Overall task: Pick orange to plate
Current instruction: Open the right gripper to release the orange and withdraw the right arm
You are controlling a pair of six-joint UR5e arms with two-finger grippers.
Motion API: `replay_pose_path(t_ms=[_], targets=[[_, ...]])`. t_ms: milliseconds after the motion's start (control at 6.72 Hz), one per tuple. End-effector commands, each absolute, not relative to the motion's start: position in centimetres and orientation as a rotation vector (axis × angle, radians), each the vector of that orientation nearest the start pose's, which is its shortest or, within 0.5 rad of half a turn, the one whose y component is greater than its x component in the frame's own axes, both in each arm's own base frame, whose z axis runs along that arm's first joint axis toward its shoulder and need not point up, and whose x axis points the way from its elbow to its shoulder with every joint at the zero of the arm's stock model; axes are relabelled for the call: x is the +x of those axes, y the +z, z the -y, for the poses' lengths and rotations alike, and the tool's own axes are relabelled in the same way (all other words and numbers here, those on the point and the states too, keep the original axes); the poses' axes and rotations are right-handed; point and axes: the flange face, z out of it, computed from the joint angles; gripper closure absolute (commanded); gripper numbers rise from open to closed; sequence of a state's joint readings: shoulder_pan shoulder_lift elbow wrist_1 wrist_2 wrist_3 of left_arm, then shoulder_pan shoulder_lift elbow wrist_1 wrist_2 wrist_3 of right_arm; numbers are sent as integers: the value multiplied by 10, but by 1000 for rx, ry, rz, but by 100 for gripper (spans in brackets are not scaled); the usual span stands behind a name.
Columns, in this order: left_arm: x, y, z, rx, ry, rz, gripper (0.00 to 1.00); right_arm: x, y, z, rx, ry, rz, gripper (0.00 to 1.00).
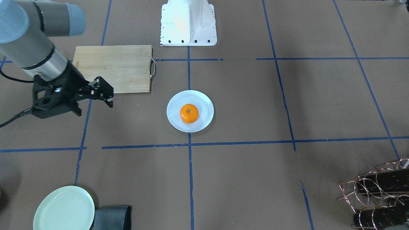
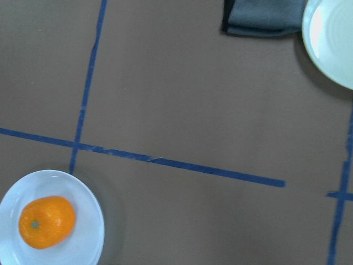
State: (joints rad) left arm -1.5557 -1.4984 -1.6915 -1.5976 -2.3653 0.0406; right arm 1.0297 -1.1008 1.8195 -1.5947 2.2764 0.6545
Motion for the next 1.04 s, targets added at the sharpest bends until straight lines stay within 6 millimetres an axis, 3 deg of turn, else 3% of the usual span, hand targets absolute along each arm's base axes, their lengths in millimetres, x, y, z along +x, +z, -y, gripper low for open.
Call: replay_pose_path(t_ms=[0,595,893], targets=[[-76,630,467,52,19,-792,0,-157,370,571,197,-213,874,0],[-76,629,470,36,10,-791,0,9,554,584,181,-295,867,0],[-76,628,471,36,9,-791,0,60,627,572,151,-295,863,0]])
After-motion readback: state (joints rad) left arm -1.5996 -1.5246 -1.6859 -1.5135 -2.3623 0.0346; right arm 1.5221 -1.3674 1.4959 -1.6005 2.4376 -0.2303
